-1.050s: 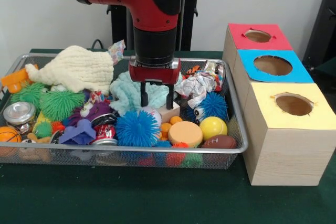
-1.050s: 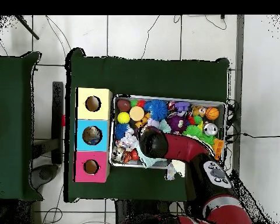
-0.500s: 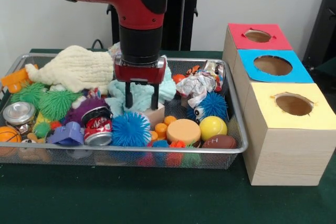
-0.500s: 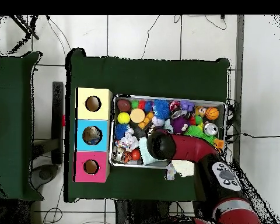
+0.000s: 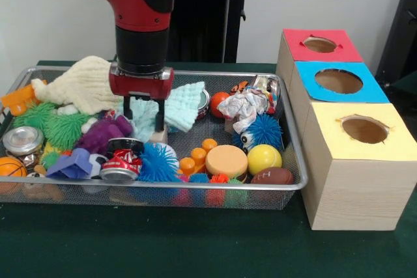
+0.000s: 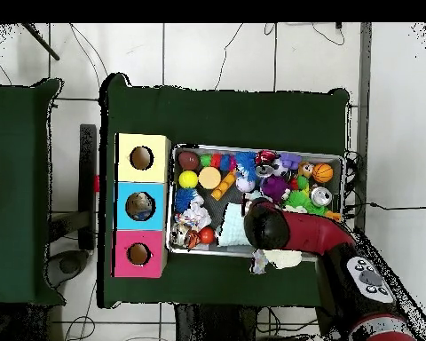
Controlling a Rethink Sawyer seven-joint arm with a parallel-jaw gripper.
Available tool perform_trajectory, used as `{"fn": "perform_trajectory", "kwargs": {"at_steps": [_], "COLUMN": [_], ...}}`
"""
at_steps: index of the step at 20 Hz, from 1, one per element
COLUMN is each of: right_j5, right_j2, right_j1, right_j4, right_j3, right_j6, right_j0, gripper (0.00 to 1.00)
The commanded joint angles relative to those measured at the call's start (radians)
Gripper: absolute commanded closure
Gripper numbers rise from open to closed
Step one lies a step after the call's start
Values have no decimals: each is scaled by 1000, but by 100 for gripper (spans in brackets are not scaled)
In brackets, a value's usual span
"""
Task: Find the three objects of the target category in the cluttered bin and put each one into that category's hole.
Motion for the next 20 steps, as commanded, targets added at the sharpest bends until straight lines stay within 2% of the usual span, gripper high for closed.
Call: {"fn": "perform_trajectory", "kwargs": {"at_steps": [1, 8, 15, 20], "right_j5": [38, 55, 56, 39], "right_j2": [5, 6, 6, -27], "right_j1": [25, -24, -26, -67], "right_j4": [-96, -104, -124, -119], "right_j3": [28, 84, 80, 180], "right_j6": [-31, -25, -24, 34], "right_j0": [-52, -72, -83, -81], "gripper": [0, 0, 0, 0]}}
